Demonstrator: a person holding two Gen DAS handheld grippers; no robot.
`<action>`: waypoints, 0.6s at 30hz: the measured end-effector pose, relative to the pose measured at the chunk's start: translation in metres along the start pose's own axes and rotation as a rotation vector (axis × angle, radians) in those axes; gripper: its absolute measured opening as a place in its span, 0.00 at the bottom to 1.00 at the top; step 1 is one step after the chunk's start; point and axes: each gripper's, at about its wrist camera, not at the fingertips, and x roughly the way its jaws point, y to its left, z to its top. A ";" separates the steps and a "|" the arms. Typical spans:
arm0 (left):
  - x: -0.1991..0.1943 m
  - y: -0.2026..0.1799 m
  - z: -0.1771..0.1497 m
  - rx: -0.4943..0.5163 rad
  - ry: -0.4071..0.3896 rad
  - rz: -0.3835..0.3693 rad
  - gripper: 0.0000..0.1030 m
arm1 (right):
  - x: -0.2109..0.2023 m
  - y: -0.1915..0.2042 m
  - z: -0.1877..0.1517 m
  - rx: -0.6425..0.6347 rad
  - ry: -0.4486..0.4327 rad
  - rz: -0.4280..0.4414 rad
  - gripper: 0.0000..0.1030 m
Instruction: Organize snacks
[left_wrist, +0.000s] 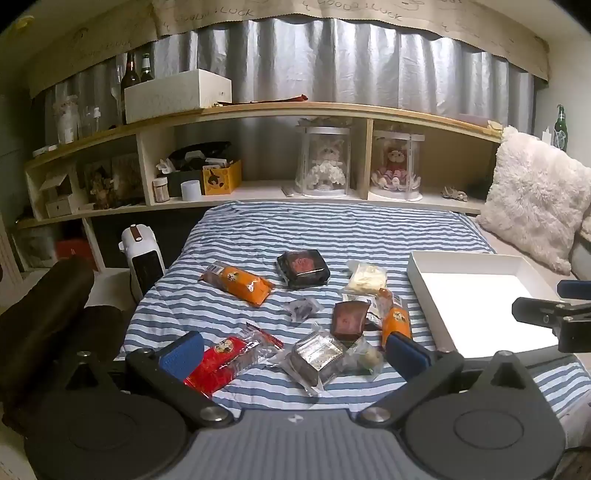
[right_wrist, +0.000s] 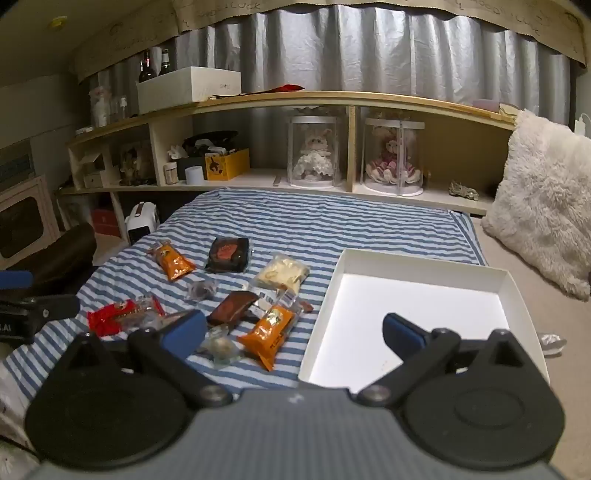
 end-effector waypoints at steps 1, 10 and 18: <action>0.000 0.000 0.000 0.001 0.000 0.002 1.00 | 0.000 0.000 0.000 -0.001 0.000 0.000 0.99; -0.002 -0.003 -0.002 -0.004 0.002 -0.002 1.00 | 0.003 0.001 -0.002 -0.007 -0.002 -0.005 0.99; -0.001 -0.001 -0.001 -0.008 0.005 -0.004 1.00 | 0.003 0.002 -0.003 -0.009 0.002 -0.006 0.99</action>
